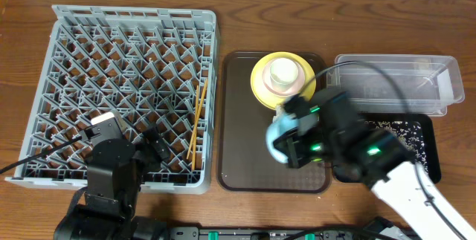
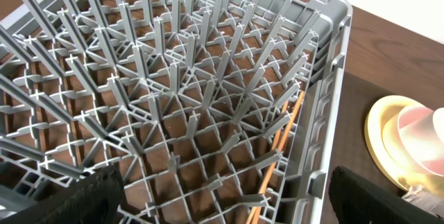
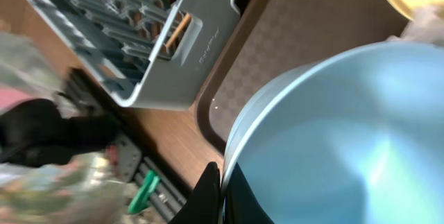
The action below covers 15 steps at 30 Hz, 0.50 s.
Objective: Sort waste into correct bins and load items into the dishwasher
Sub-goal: 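Carry the empty bowl back and set it on the brown tray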
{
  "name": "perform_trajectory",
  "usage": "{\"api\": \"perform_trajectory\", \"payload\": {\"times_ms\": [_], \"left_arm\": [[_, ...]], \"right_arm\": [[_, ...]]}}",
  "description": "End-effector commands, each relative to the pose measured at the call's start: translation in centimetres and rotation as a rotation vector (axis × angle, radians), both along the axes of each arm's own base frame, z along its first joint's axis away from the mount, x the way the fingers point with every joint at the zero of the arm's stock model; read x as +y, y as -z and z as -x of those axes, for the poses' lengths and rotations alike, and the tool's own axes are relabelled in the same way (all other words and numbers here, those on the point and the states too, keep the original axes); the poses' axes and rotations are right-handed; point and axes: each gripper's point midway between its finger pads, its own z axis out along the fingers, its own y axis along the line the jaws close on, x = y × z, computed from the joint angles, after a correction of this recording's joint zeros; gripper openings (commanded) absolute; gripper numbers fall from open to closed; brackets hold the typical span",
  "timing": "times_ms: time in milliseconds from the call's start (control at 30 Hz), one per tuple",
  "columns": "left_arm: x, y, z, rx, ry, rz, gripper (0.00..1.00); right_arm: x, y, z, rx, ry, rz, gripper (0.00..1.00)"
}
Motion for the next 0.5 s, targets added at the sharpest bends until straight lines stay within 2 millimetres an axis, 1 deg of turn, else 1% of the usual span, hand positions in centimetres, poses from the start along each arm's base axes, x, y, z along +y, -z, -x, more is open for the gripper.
{"api": "perform_trajectory", "payload": {"times_ms": [0,100,200,300,400,467], "left_arm": [[0.3,-0.4,0.0,-0.013,-0.017,-0.004,0.95],[0.3,-0.4,0.0,-0.012,-0.017,-0.004,0.96],[0.3,-0.4,0.0,-0.013,-0.017,-0.004,0.95],[0.3,-0.4,0.0,-0.013,-0.017,-0.004,0.95],[0.3,-0.4,0.0,-0.013,-0.017,-0.004,0.95],[0.3,-0.4,0.0,-0.013,-0.017,-0.004,0.96]], "right_arm": [[1.3,1.8,-0.6,-0.082,0.07,0.152,0.01],[3.4,3.4,0.3,-0.104,0.011,0.198,0.01],[6.4,5.5,1.5,-0.101,-0.072,0.208,0.01],[7.8,7.4,1.8,-0.093,-0.105,0.232,0.01],[8.1,9.2,1.6,-0.082,-0.107,0.269,0.01],[8.1,10.1,1.4,-0.077,-0.105,0.288,0.01]]}}
